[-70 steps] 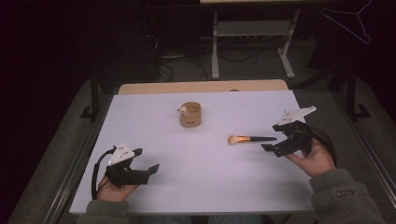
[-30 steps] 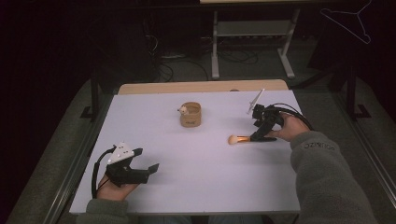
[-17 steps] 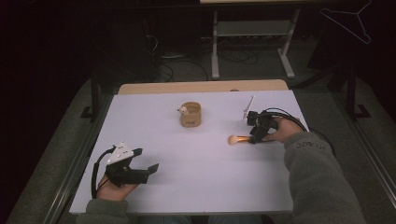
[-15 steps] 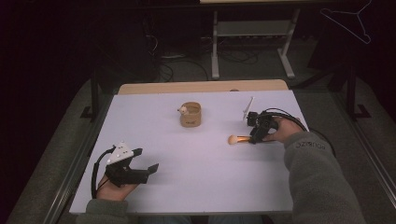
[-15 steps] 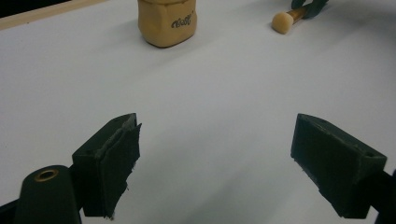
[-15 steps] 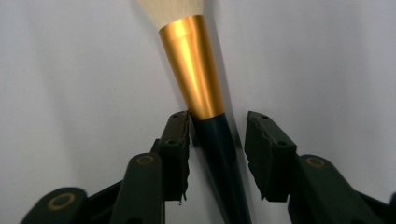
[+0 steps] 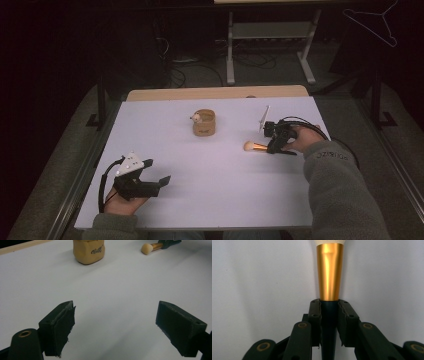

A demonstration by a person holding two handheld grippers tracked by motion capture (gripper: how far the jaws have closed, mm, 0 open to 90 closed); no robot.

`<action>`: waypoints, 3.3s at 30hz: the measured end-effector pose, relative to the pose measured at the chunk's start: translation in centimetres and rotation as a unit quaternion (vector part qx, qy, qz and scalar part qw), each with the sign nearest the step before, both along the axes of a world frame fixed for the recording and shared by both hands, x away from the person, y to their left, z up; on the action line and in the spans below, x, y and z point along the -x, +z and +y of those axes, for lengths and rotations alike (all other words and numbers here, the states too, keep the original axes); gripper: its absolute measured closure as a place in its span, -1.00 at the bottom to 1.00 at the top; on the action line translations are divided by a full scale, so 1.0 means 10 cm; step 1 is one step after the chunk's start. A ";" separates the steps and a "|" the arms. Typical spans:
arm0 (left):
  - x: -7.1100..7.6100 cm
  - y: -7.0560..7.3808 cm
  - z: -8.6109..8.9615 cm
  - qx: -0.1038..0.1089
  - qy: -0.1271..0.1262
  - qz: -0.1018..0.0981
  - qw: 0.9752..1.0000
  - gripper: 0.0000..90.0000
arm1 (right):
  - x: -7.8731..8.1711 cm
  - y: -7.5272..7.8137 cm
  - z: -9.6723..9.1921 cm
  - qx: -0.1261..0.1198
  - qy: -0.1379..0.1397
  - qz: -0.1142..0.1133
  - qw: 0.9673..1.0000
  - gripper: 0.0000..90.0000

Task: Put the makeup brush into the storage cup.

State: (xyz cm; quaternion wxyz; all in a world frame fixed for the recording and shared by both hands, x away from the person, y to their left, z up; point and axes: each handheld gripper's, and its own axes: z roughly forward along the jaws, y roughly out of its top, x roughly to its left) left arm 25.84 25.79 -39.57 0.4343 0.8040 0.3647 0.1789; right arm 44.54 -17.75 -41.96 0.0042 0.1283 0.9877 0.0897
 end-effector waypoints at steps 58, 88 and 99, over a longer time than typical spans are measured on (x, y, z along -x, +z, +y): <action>-0.14 0.29 -0.80 0.033 -0.132 0.012 0.991 -0.35 | 1.21 0.88 0.26 -0.247 0.016 -0.089 0.965 0.64; -0.13 0.12 -1.04 0.057 -0.180 0.064 0.980 -0.05 | 1.54 0.40 0.84 -0.333 -0.022 -0.086 0.939 0.64; -0.12 0.13 -1.04 0.085 -0.172 0.068 0.979 0.17 | 1.66 0.33 1.01 -0.334 -0.019 -0.114 0.935 0.64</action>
